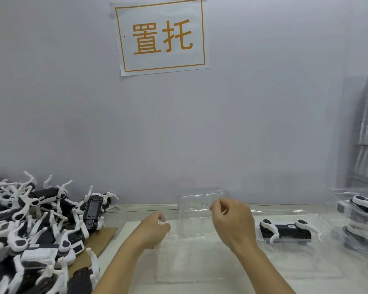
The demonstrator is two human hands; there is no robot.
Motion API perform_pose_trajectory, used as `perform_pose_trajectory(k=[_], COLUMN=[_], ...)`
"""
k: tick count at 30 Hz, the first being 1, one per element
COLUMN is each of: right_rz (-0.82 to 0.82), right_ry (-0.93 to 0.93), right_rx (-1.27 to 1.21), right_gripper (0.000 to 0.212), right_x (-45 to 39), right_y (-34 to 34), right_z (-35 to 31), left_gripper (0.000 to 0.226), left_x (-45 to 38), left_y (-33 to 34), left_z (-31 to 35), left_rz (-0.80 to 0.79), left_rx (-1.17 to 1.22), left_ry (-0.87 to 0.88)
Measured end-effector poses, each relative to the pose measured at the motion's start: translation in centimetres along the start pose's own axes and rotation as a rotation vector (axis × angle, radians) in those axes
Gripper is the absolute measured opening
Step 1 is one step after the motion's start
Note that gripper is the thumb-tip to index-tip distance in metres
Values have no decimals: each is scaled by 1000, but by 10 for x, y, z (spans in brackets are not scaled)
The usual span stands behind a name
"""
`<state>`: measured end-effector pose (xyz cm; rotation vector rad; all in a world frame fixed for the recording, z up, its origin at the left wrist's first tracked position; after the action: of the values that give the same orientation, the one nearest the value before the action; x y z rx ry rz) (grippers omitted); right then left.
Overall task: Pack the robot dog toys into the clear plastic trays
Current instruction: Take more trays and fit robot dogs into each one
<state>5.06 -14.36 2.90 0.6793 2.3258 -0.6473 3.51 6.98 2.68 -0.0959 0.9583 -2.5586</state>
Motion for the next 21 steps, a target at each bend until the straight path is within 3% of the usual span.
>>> perform_pose_trajectory(k=[2,4,8,13,16,18,21], right_rz=[-88,-286,-522,-522,-517,-515,-510], right_ry=[7,6,-35,-18,-9,1,9], right_rx=[-116,-149,41,59,52,45,38], right_gripper=[25,18,27,26,26,25,23], right_x=[2,7,10,8,8,8,8], right_y=[4,9,17,15,15,15,16], right_z=[-1,-2,6,3,3,4,3], left_gripper=[18,20,23,21,23,27,41], left_x=[-1,-2,-4,-12,-17,-16,-15], left_y=[-7,-14,-31,-71,-100,-115,-116], left_z=[0,1,3,-4,-21,-33,-51], left_rz=[-11,-23,28,340,551,577,442], left_rx=[-30,-50,-114,-245,-393,-468,-528], left_ry=[-29,-48,5,66,-91,-271,-377])
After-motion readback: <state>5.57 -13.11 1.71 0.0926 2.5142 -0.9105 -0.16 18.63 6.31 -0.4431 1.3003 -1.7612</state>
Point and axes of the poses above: each hand's wrist, its own x-axis away from the middle knuckle, its own y-axis out of the palm, z = x × y, the point moved 1 cm from there along -x, towards the middle knuckle, and after that the axes turned 14 degrees about z, right-handed, at the moved point
